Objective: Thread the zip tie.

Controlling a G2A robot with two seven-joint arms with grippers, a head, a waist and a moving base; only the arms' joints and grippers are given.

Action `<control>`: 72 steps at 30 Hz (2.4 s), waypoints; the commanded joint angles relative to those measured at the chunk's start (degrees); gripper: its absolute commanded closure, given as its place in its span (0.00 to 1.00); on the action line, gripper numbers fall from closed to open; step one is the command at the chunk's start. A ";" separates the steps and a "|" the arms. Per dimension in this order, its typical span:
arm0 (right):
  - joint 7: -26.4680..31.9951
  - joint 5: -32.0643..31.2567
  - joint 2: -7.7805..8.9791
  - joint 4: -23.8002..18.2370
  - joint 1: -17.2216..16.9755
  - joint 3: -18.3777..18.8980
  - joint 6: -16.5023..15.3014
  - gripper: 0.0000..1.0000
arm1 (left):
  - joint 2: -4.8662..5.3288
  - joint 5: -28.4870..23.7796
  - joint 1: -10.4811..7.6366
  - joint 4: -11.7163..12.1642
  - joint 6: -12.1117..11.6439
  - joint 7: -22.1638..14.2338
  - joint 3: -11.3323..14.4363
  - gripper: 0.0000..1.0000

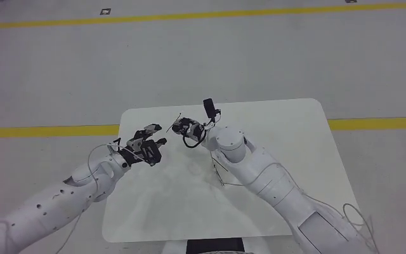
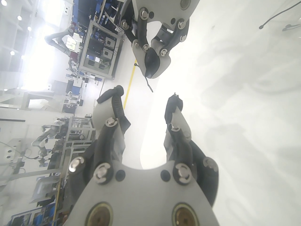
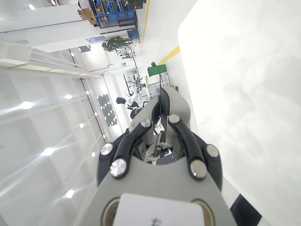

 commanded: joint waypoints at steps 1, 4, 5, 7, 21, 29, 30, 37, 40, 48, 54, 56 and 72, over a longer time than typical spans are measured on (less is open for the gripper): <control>0.12 0.40 0.01 0.07 0.04 -0.20 0.00 1.00 | -0.10 0.00 -0.62 0.01 0.25 -0.24 0.87 0.65; 0.18 0.77 0.03 0.13 0.10 -0.51 0.00 1.00 | -0.24 0.00 -1.55 0.05 0.50 -0.45 1.99 0.72; 0.22 0.89 0.05 0.19 0.12 -0.65 0.00 1.00 | -0.30 0.00 -1.97 0.06 0.56 -0.53 2.48 0.73; 0.22 1.03 0.09 0.26 0.16 -0.83 0.00 1.00 | -0.39 0.00 -2.57 0.11 0.66 -0.62 3.19 0.73; 0.12 2.08 0.48 0.43 0.57 -1.86 0.00 1.00 | -1.09 0.00 -6.11 1.25 1.63 -0.95 7.59 0.89; 0.10 2.71 0.71 0.02 0.65 -2.35 0.00 1.00 | -1.31 0.00 -7.44 1.90 1.98 -0.92 9.21 0.87; 0.13 2.77 0.73 -0.04 0.63 -2.43 0.00 1.00 | -1.32 0.00 -7.60 1.97 1.96 -0.94 9.36 0.86; 0.42 3.18 0.94 -0.82 0.57 -2.77 0.00 1.00 | -1.21 0.00 -8.91 2.16 2.77 -1.43 10.84 0.88; 0.65 3.18 1.05 -1.01 0.55 -2.98 0.00 1.00 | -1.08 0.00 -9.40 2.11 3.45 -1.91 11.59 0.90; 1.13 3.20 1.33 -1.23 0.67 -3.47 0.00 1.00 | -0.64 0.00 -10.34 2.03 4.32 -2.59 13.21 0.96; 1.29 3.35 1.50 -1.34 0.83 -3.82 0.00 1.00 | -0.49 0.00 -10.94 1.87 4.56 -2.99 14.15 0.93; 1.11 3.57 1.54 -1.25 0.87 -3.88 0.00 1.00 | -0.49 0.00 -11.15 1.73 4.62 -2.97 14.47 0.78; -0.17 5.28 1.45 -0.37 1.65 -5.19 0.00 1.00 | -0.89 0.00 -12.34 1.84 5.13 -2.62 15.93 0.56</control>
